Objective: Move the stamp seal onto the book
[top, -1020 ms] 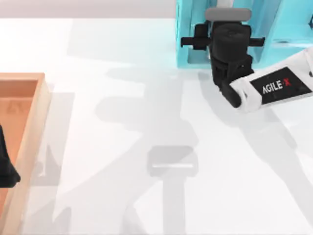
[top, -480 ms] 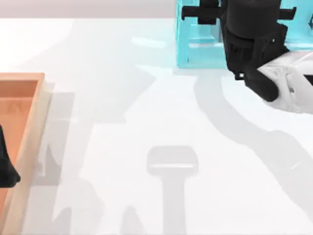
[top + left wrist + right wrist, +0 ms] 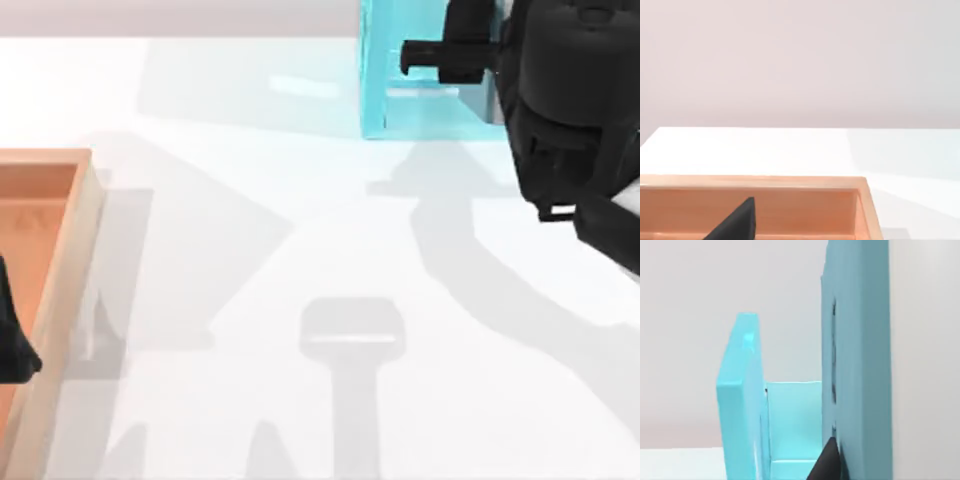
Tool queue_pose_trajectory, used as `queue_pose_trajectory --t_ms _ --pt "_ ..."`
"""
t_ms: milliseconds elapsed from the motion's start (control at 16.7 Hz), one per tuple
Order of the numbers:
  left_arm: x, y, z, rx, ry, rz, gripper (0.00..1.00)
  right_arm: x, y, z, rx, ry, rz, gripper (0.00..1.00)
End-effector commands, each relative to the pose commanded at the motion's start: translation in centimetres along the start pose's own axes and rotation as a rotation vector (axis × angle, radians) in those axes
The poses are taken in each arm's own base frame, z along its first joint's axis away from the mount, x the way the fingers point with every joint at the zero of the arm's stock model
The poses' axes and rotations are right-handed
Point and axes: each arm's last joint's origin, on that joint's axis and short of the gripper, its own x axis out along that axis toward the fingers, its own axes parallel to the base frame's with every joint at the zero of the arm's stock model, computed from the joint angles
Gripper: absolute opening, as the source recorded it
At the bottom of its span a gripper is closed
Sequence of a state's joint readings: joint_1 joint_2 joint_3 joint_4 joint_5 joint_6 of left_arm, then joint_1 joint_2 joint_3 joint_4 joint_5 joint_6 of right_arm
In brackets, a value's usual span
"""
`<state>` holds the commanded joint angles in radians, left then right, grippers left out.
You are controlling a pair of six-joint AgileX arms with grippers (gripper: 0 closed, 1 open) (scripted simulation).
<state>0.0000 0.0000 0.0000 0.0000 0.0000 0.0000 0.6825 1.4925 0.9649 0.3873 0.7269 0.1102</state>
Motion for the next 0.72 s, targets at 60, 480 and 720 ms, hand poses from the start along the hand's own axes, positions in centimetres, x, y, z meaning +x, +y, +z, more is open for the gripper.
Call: queue_pose_trajectory --t_ms 60,480,720 --pt "0.0 0.0 0.0 0.0 0.0 0.0 1.0 0.0 0.0 0.0 0.0 0.0 0.0 0.0" --pt "0.0 0.0 0.0 0.0 0.0 0.0 1.0 0.3 1.9 -1.7 -0.142 0.027 0.013 0.0" --pt "0.0 0.0 0.0 0.0 0.0 0.0 1.0 0.0 5.6 -5.3 -0.49 0.068 0.057 0.0"
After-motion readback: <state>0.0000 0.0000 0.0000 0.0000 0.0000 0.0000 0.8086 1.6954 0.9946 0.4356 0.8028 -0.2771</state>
